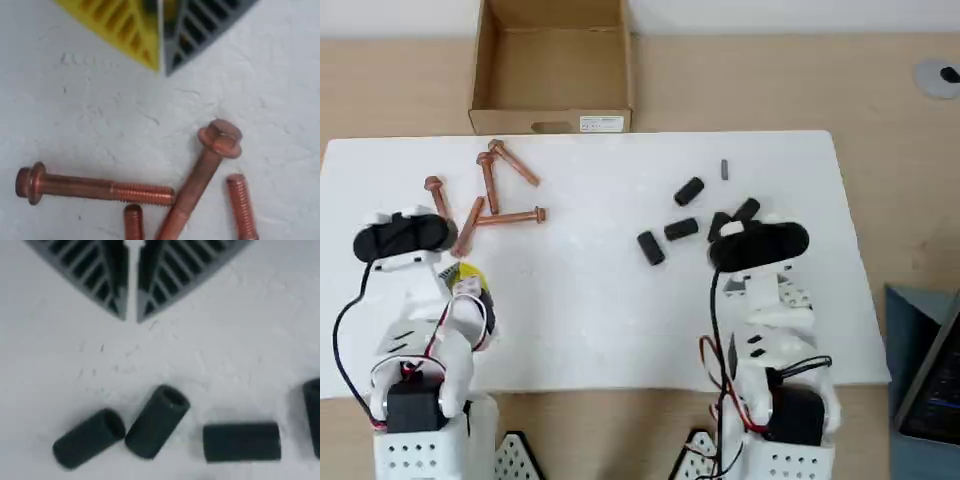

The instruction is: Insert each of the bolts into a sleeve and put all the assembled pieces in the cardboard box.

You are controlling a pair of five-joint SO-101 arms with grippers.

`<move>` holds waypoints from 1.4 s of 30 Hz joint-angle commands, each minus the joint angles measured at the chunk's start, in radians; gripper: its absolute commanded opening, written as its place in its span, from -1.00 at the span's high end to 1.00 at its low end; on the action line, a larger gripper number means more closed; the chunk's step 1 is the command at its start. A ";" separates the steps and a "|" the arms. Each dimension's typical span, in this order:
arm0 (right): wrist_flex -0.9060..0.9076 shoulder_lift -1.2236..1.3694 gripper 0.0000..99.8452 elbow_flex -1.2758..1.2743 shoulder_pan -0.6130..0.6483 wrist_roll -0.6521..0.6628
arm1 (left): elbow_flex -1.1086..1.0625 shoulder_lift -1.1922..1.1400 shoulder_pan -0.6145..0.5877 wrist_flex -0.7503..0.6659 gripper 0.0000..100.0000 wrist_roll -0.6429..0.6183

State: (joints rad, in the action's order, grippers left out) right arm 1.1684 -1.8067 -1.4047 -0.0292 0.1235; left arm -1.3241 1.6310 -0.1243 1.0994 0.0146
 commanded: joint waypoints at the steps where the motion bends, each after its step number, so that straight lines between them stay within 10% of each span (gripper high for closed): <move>1: -0.020 -0.062 0.98 0.091 -0.015 0.044 | 0.150 -0.119 -0.005 0.006 0.99 -0.008; 21: 0.121 0.978 0.98 0.760 -0.019 0.055 | 0.893 -1.063 0.000 0.313 0.81 0.003; 42: 0.176 1.102 0.98 0.779 -0.018 0.054 | 1.709 -1.880 0.046 0.589 0.69 0.569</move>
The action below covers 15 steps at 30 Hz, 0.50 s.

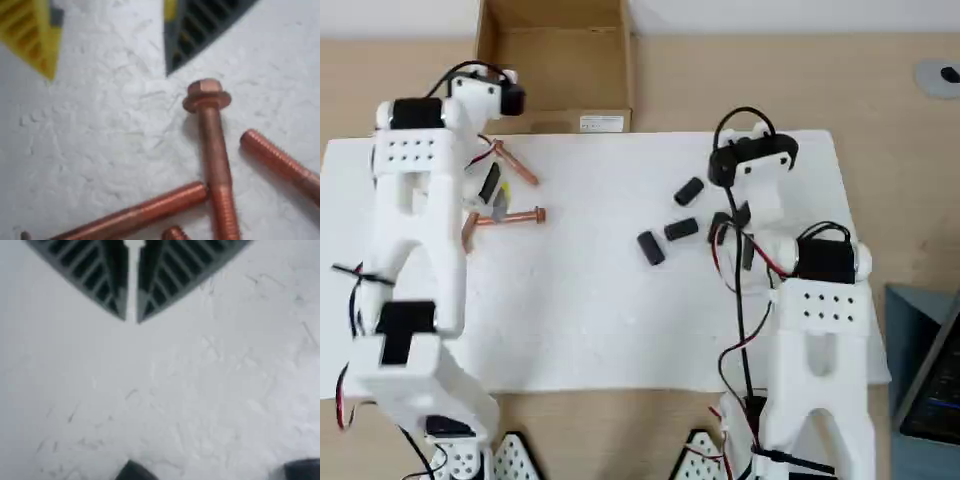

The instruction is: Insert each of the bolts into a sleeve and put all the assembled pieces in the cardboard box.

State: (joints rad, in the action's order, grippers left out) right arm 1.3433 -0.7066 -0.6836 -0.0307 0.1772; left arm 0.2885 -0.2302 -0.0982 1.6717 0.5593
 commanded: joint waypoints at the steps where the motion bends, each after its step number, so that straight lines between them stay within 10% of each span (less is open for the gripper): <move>1: 0.000 0.002 0.98 0.059 -0.016 0.000 | 0.107 -0.030 0.026 0.026 0.69 0.025; 15: 0.069 0.406 0.82 0.334 -0.015 -0.207 | 0.078 -0.047 0.069 0.057 0.69 0.038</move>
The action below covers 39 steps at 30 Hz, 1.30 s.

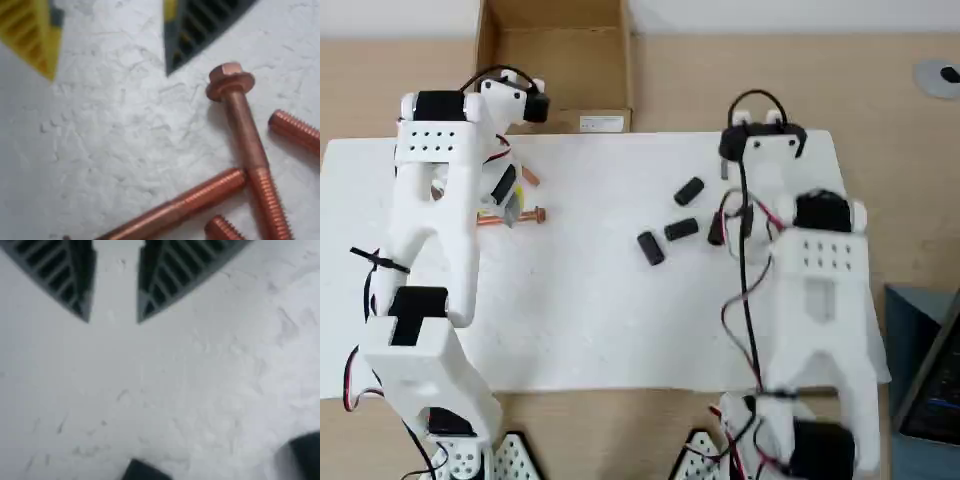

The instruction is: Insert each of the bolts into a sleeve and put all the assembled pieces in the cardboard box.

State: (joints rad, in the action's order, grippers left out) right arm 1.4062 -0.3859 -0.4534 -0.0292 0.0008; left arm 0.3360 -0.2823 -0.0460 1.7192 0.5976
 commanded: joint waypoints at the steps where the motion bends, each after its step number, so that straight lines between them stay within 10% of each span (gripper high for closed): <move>1: 0.006 0.124 0.82 0.125 -0.016 -0.044 | 0.031 0.005 0.020 0.009 0.69 0.002; 39: 0.331 1.053 0.81 1.182 -0.016 -0.269 | 0.029 0.004 0.064 0.009 0.69 0.006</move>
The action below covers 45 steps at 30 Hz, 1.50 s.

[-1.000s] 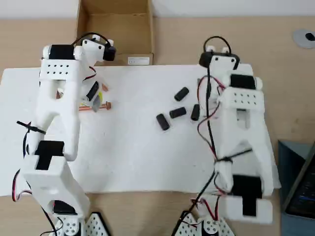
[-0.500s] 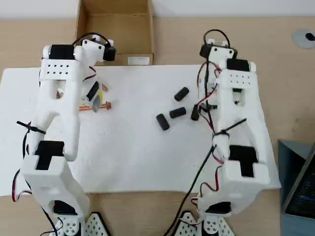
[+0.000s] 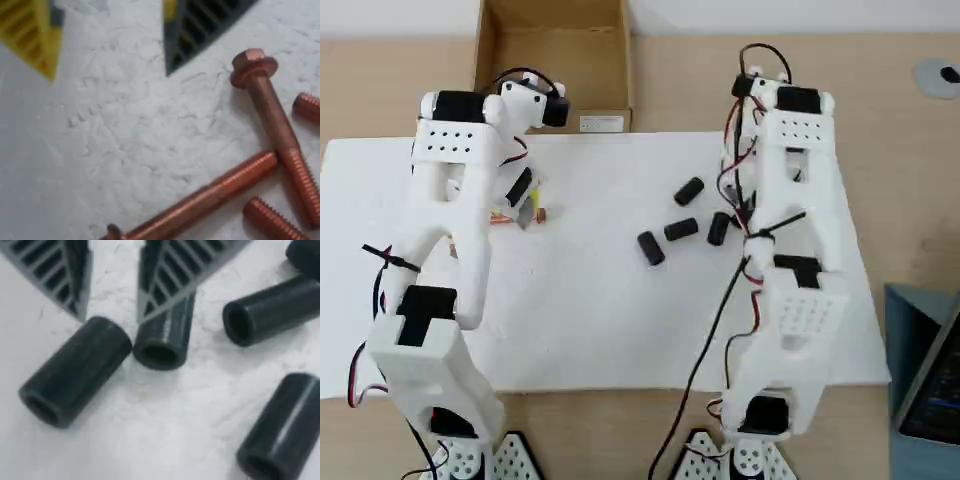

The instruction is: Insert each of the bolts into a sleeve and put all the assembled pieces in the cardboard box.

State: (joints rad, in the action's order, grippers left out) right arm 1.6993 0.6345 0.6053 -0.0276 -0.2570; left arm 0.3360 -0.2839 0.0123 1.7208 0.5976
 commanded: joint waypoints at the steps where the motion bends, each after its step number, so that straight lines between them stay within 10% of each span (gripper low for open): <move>1: 0.054 0.051 0.79 0.151 -0.019 -0.011 | 0.029 0.005 0.006 0.008 0.69 0.006; 38: 0.068 0.254 0.71 0.222 -0.021 -0.028 | -0.052 0.005 0.005 0.005 0.69 0.009; 45: 0.072 0.271 0.97 0.222 -0.021 -0.023 | -0.052 0.005 0.005 0.005 0.69 0.008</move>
State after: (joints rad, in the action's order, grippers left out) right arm 1.7607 0.9030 0.8017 -0.0430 -0.2785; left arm 0.2777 -0.2839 0.0123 1.7223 0.5976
